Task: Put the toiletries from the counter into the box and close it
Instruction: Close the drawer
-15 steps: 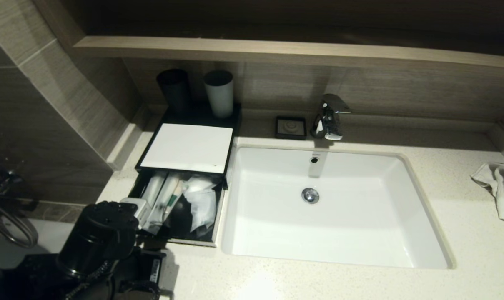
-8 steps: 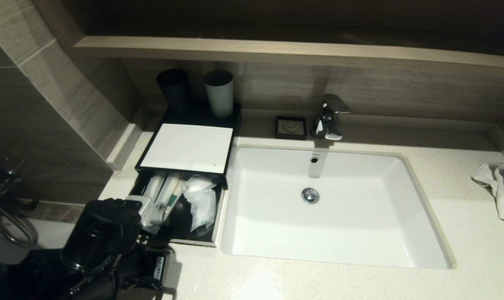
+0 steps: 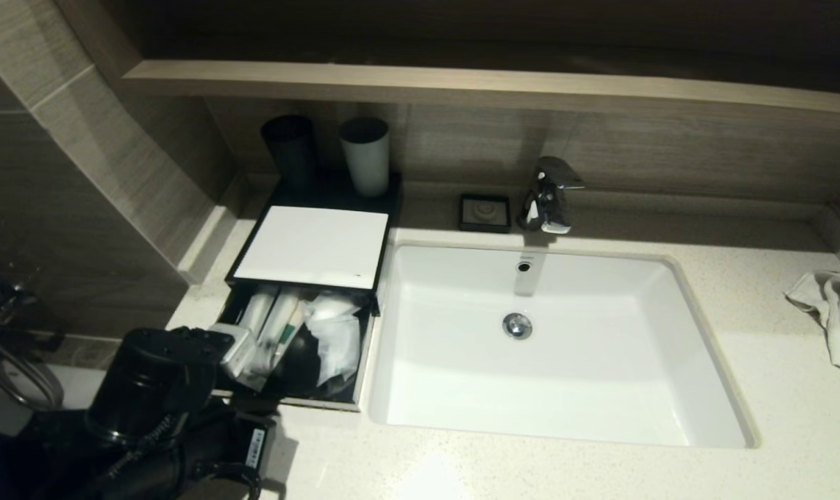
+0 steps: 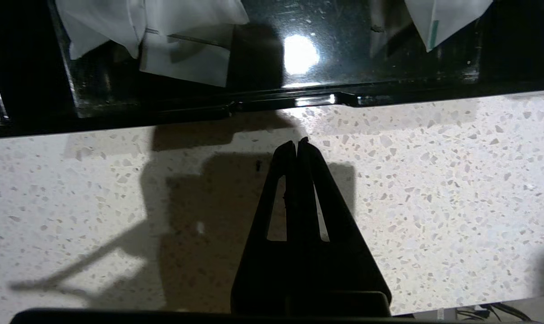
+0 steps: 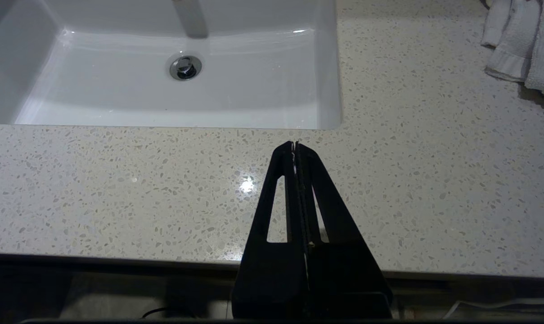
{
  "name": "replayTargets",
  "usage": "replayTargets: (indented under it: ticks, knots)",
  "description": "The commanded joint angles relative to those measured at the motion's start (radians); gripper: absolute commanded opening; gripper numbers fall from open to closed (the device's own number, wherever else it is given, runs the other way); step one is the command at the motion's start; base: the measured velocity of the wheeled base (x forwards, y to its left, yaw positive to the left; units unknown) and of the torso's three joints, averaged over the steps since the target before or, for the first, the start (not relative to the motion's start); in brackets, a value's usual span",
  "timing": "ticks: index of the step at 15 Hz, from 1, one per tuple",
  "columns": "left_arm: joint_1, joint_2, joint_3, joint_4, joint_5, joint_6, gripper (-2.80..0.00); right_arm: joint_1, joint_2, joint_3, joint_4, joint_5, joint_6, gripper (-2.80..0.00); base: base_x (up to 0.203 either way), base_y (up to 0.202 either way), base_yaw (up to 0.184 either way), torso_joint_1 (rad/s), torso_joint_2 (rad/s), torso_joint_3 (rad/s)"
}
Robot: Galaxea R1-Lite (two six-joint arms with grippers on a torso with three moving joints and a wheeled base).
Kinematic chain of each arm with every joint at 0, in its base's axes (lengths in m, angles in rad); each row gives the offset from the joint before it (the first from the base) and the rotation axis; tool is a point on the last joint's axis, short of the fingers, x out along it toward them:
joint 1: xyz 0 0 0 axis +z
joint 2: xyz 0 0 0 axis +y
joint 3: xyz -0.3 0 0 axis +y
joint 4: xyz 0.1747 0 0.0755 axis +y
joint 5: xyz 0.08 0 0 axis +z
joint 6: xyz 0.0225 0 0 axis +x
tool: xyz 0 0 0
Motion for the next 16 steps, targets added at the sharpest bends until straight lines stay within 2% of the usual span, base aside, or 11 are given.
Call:
replayTargets:
  ticks: [1, 7, 12, 16]
  knots:
    - [0.011, 0.002, -0.001, -0.002, 0.001, 0.015, -2.80, 0.000, 0.000, 0.000, 0.000, 0.000, 0.001, -2.80, 0.000, 0.000, 0.000, 0.000, 0.00, 0.000]
    - [0.013, 0.029, -0.009, -0.022, 0.001, 0.037, -2.80, 0.000, 0.000, 0.000, 0.000, 0.000, 0.001, -2.80, 0.000, 0.000, 0.000, 0.000, 0.00, 0.000]
    - [0.056, 0.073, -0.010, -0.100, 0.001, 0.107, -2.80, 0.000, 0.000, 0.000, 0.000, 0.000, 0.001, -2.80, 0.000, 0.000, 0.000, 0.000, 0.00, 0.000]
    - [0.062, 0.088, -0.028, -0.123, 0.001, 0.119, -2.80, 0.000, 0.000, 0.000, 0.000, 0.000, 0.001, -2.80, 0.000, 0.000, 0.000, 0.000, 0.00, 0.000]
